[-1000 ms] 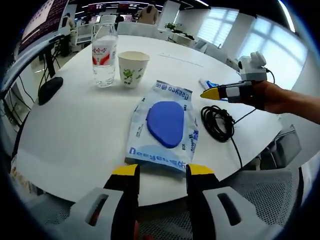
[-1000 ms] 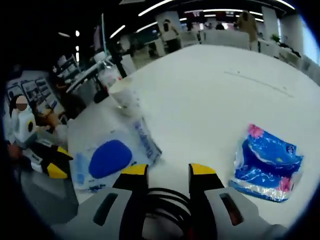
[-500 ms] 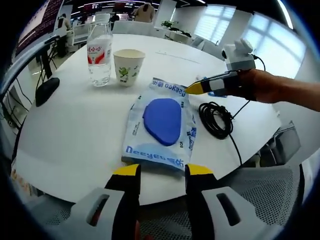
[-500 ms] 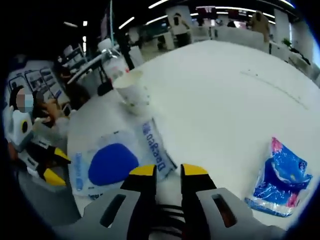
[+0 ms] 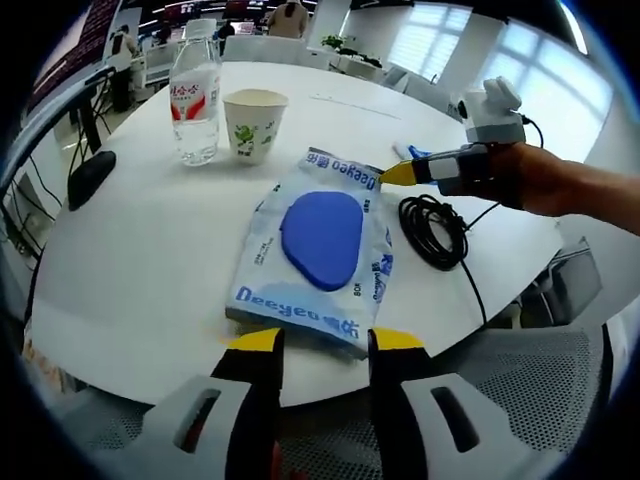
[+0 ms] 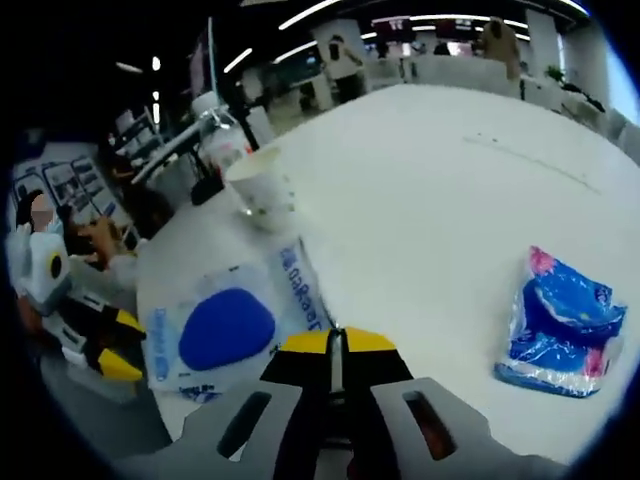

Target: Arrange the tabletop items into an orderly group along one side of the table until the central work area is clear of visible clutter.

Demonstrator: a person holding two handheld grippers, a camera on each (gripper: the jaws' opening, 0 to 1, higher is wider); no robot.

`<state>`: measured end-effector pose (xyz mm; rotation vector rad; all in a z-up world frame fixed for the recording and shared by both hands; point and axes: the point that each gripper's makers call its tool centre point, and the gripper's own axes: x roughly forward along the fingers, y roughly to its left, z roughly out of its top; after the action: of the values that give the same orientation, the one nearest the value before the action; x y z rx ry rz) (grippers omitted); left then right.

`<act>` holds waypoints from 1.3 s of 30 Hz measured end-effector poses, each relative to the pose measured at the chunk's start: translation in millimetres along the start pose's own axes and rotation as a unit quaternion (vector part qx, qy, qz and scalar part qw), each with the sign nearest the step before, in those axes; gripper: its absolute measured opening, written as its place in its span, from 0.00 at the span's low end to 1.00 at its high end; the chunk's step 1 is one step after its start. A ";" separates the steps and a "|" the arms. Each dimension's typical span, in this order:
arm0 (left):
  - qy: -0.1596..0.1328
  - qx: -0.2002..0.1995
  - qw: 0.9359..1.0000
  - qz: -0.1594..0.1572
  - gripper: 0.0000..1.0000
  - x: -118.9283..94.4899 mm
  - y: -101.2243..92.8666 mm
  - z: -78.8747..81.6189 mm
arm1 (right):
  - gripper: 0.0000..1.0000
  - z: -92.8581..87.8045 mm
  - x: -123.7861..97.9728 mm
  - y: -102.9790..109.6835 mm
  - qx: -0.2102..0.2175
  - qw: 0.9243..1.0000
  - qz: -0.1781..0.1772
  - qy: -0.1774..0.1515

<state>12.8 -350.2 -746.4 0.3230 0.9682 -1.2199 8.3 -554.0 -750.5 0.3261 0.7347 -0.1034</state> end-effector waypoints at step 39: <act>0.003 -0.020 1.000 -0.001 0.30 1.0 2.2 -2.3 | 0.02 -4.8 8.9 14.5 -0.031 0.999 0.031 0.023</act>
<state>13.8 -348.5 -749.0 0.2937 0.9975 -1.2009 14.8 -538.6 -756.1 0.2921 0.7715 -0.0144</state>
